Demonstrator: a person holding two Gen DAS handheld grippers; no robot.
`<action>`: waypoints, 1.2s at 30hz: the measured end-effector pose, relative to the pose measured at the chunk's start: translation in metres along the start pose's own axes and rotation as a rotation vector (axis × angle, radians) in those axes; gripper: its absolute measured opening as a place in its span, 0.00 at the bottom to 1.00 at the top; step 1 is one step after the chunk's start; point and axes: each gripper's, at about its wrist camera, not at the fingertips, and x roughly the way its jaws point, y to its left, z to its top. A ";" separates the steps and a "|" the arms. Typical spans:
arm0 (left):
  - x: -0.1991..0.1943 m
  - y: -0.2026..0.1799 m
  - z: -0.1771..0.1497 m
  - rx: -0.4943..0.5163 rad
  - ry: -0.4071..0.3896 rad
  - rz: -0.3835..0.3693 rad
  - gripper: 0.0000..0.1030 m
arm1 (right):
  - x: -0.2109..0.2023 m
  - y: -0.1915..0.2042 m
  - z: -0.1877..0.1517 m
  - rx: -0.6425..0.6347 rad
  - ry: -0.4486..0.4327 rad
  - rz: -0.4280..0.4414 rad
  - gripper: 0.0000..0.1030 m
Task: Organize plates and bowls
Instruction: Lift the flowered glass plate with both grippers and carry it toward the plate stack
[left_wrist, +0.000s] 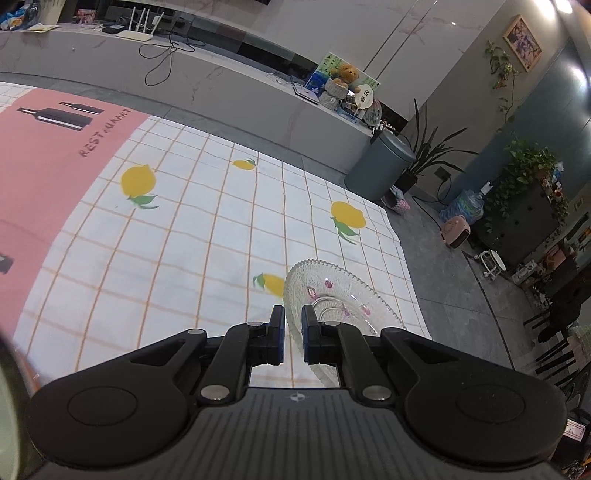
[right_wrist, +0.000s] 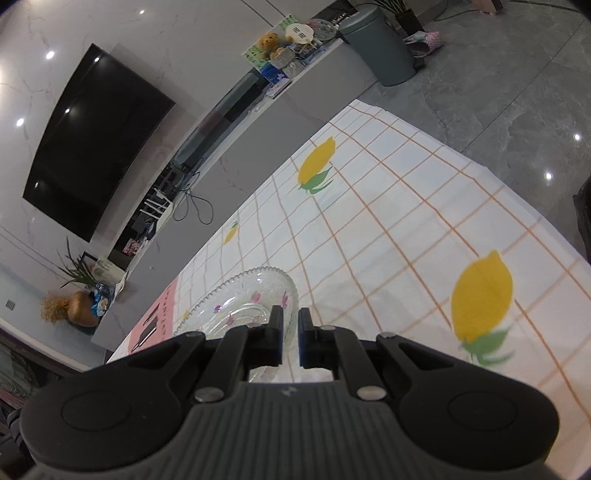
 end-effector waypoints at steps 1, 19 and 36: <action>-0.004 0.002 -0.002 -0.002 -0.002 -0.001 0.09 | -0.003 0.001 -0.004 -0.006 0.001 0.004 0.05; -0.048 0.036 -0.044 -0.001 0.014 0.026 0.09 | -0.024 0.010 -0.063 -0.063 0.089 0.010 0.06; -0.049 0.053 -0.062 0.006 0.047 0.055 0.09 | -0.009 0.015 -0.078 -0.135 0.164 -0.054 0.07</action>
